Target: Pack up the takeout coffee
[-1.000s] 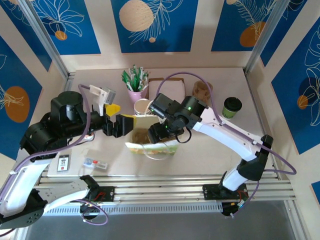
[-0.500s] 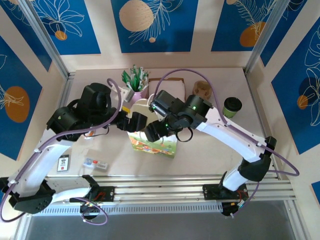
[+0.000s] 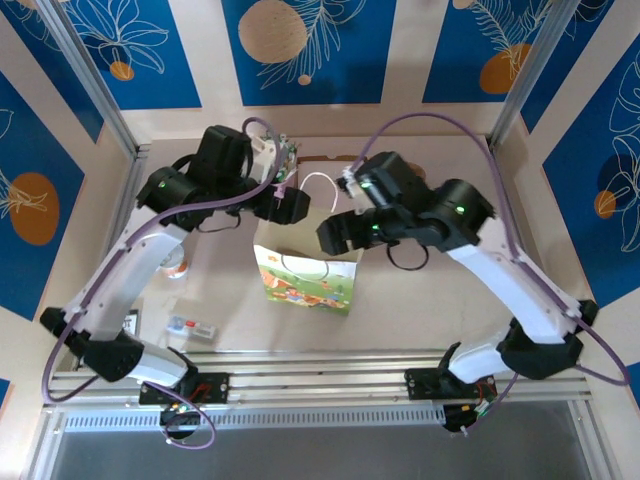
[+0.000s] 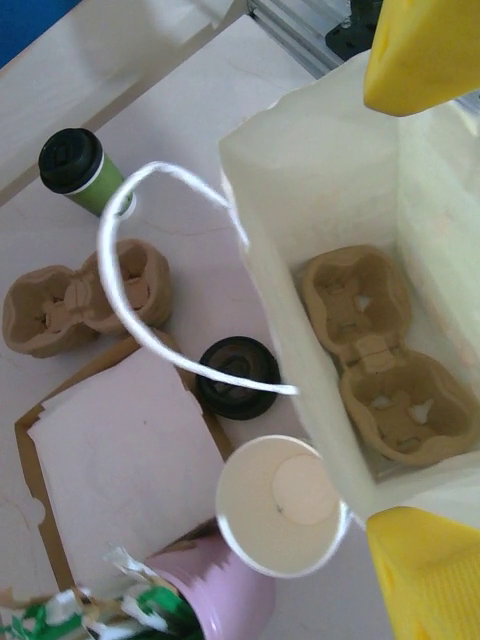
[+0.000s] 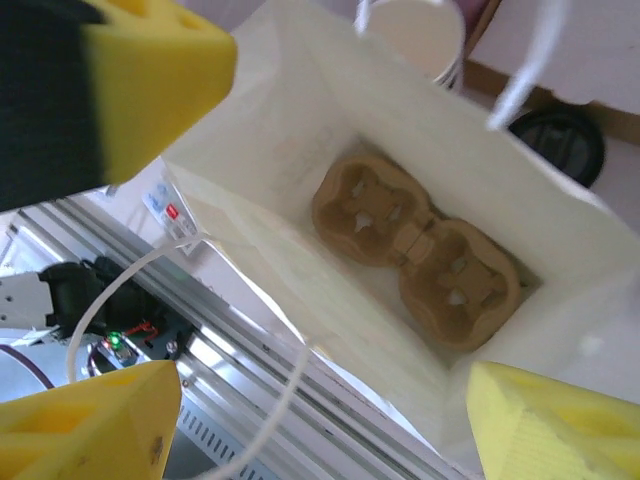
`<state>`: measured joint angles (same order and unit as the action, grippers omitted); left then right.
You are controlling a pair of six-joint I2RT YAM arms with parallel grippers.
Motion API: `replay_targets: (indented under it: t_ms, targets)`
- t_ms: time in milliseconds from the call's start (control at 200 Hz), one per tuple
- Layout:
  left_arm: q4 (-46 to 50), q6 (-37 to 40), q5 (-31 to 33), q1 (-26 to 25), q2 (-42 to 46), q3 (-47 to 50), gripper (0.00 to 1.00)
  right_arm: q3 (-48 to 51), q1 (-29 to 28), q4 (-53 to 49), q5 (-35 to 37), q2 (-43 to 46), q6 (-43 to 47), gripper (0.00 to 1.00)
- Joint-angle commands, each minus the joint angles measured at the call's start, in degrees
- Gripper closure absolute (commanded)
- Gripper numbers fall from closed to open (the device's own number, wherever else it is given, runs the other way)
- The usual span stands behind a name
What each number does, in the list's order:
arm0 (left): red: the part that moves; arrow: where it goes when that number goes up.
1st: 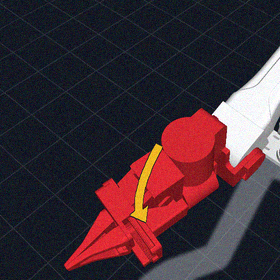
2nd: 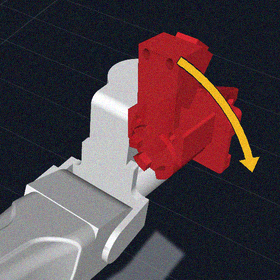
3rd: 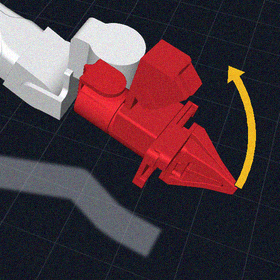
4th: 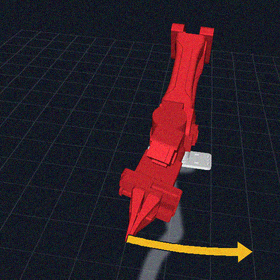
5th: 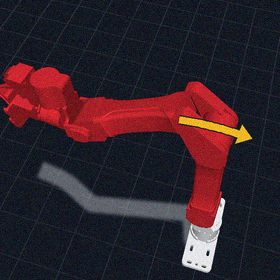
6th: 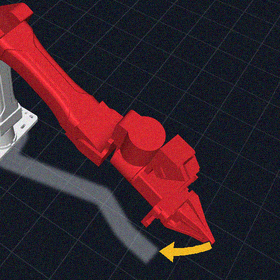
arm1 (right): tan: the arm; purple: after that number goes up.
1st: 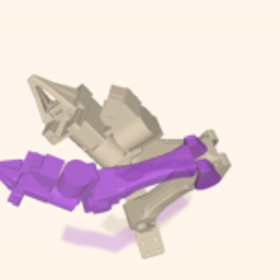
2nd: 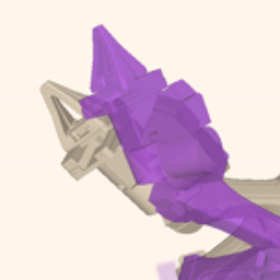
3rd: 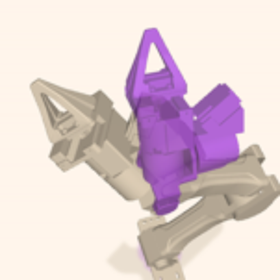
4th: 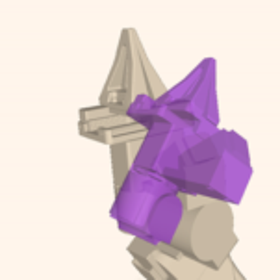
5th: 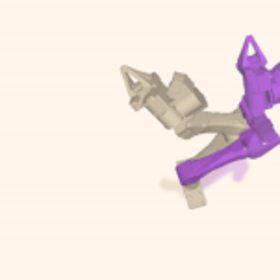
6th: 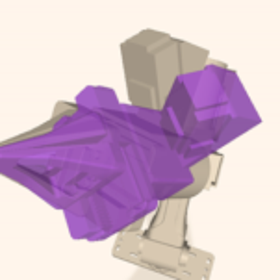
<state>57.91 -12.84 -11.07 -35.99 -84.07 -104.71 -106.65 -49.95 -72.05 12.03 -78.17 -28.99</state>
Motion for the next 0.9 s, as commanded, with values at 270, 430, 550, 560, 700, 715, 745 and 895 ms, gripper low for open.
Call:
replay_targets:
  t_ms: [270, 430, 550, 560, 700, 715, 745, 895]
  targets:
    - [3.4, 8.5, 1.8, 0.4, -13.6, -14.0, 0.10, 14.3, 7.4, 1.5, -4.5, 12.7, 0.7, 0.23]
    - [4.0, 8.5, 1.4, 0.4, -17.4, -15.8, 0.18, 18.3, 10.2, 1.9, -6.6, 13.3, -0.4, 0.23]
    - [5.0, 8.6, 3.2, 0.4, -19.9, -18.1, 0.26, 20.7, 11.6, 3.4, -8.3, 12.8, -1.1, 0.24]
    - [5.0, 8.6, 3.3, 0.4, -20.0, -18.2, 0.28, 20.9, 11.7, 3.6, -8.4, 12.8, -1.2, 0.24]
    - [5.4, 7.8, 2.9, 0.4, -21.9, -20.6, 0.58, 22.8, 12.0, 5.7, -9.6, 11.4, -2.3, 0.23]
    - [5.5, 7.6, 2.8, 0.4, -22.0, -20.9, 0.62, 22.9, 12.1, 5.8, -9.6, 11.2, -2.4, 0.24]
    - [5.8, 7.3, 2.6, 0.3, -22.2, -21.3, 0.69, 23.1, 12.2, 6.1, -9.5, 10.9, -2.8, 0.24]
    - [6.6, 5.3, 2.7, 0.2, -20.3, -21.3, 1.00, 24.3, 13.3, 8.4, -9.3, 10.1, -4.7, 0.23]
